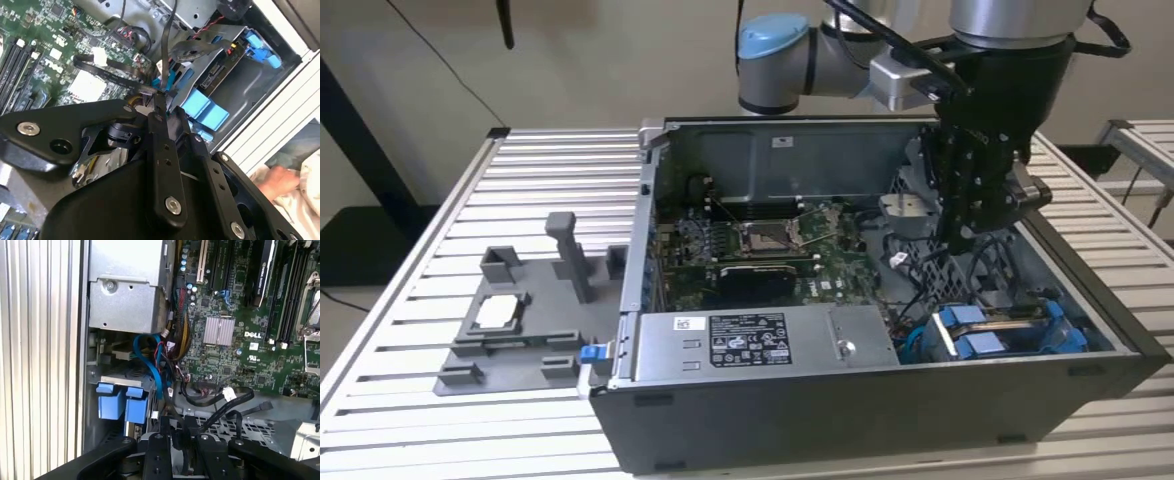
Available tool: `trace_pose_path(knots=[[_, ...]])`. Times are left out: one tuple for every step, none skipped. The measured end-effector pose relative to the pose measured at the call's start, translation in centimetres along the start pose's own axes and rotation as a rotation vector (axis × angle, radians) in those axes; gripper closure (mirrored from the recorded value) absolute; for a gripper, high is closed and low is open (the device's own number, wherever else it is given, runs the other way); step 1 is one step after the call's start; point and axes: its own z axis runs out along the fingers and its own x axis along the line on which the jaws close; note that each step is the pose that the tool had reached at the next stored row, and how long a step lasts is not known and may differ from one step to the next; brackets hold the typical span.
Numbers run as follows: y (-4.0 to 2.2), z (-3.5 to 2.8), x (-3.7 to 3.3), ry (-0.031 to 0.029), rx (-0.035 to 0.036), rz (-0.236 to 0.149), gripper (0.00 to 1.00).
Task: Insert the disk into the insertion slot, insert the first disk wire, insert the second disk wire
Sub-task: 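Insert the second disk wire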
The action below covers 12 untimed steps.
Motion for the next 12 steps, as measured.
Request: trace_pose_path(knots=[[0.12,0.00,-0.02,0.0021,0.0080,-0.001,0.74],[0.29,-0.01,-0.04,0.0034,0.0120,-0.001,0.74],[0.40,-0.03,-0.05,0.0039,0.0133,-0.001,0.74],[0.50,-0.05,-0.07,0.0040,0.0140,-0.001,0.74],[0.57,-0.05,-0.07,0.0041,0.0143,-0.001,0.74],[0.57,-0.05,-0.08,0.0040,0.0144,-0.001,0.74],[0.57,-0.05,-0.08,0.0039,0.0145,-0.001,0.74],[0.57,-0.05,-0.08,0.0040,0.0145,-0.001,0.74],[0.57,-0.05,-0.08,0.0040,0.0147,-0.001,0.74],[0.57,-0.05,-0.09,0.0041,0.0155,-0.001,0.74],[0.57,-0.05,-0.13,0.0042,0.0160,-0.001,0.74],[0.57,-0.05,-0.18,0.0043,0.0167,-0.001,0.74]])
